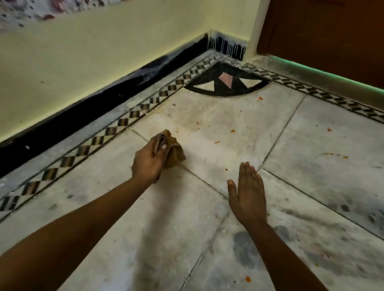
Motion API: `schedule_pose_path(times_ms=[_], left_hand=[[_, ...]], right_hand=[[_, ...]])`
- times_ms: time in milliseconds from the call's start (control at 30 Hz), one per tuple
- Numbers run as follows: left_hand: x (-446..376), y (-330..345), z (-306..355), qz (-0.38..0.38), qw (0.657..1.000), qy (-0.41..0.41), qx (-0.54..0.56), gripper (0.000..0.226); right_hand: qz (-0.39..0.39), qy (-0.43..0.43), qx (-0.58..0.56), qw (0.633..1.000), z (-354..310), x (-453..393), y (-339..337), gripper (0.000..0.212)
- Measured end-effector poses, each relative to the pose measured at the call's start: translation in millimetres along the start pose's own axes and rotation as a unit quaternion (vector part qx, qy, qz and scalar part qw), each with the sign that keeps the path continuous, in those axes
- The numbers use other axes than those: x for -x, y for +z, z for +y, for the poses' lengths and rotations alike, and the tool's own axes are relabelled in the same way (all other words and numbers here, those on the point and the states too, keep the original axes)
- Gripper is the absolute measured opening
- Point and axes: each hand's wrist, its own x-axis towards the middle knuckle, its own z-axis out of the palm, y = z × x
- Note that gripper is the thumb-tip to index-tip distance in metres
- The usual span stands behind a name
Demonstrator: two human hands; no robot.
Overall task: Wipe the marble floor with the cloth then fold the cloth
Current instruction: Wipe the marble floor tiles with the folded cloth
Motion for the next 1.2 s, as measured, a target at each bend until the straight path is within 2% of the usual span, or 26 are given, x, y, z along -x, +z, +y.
schedule_pose_path(times_ms=[200,267,300,367,433,500,567,700,800,900,967,1033,1100,1200], left_hand=[[-68,31,-3,0.079,0.978,0.044,-0.187,0.044],[-93,44,-9,0.051,0.972,0.071,-0.216,0.047],[-105,50,-17,0.007,0.973,0.088,-0.214,0.051],[-120,62,-26,-0.125,0.959,0.113,-0.228,0.070],[-130,78,-35,-0.212,0.929,0.071,-0.296,0.071],[-137,89,-39,-0.209,0.918,0.041,-0.334,0.063],[-146,93,-36,-0.186,0.914,0.045,-0.357,0.062],[-166,109,-21,-0.194,0.908,0.045,-0.369,0.063],[-142,115,-23,-0.217,0.885,0.137,-0.389,0.066],[-113,88,-52,-0.230,0.865,0.213,-0.392,0.070],[-123,66,-66,-0.210,0.874,0.188,-0.396,0.072],[-154,58,-68,-0.182,0.890,0.118,-0.402,0.070],[-186,71,-54,-0.165,0.903,0.061,-0.392,0.066],[-204,118,-20,-0.168,0.912,0.055,-0.370,0.065]], right_hand=[[-0.014,-0.006,0.023,1.000,3,-36,30,0.076],[-0.015,0.014,0.031,0.999,12,-49,40,0.070],[-0.016,0.024,0.036,0.999,16,-56,46,0.069],[-0.001,0.026,0.049,0.998,25,-65,49,0.070],[0.002,0.016,0.058,0.998,34,-74,53,0.072],[-0.009,0.005,0.067,0.998,44,-83,55,0.066],[-0.010,0.004,0.071,0.997,52,-93,56,0.065],[-0.002,0.048,0.068,0.997,57,-102,65,0.067],[0.008,0.057,0.075,0.996,57,-104,68,0.071],[0.013,0.056,0.067,0.996,56,-103,65,0.074],[0.017,0.060,0.065,0.996,55,-103,64,0.073],[0.017,0.060,0.069,0.996,53,-103,65,0.073],[0.015,0.060,0.073,0.995,54,-103,65,0.072],[0.013,0.062,0.074,0.995,55,-103,65,0.072]])
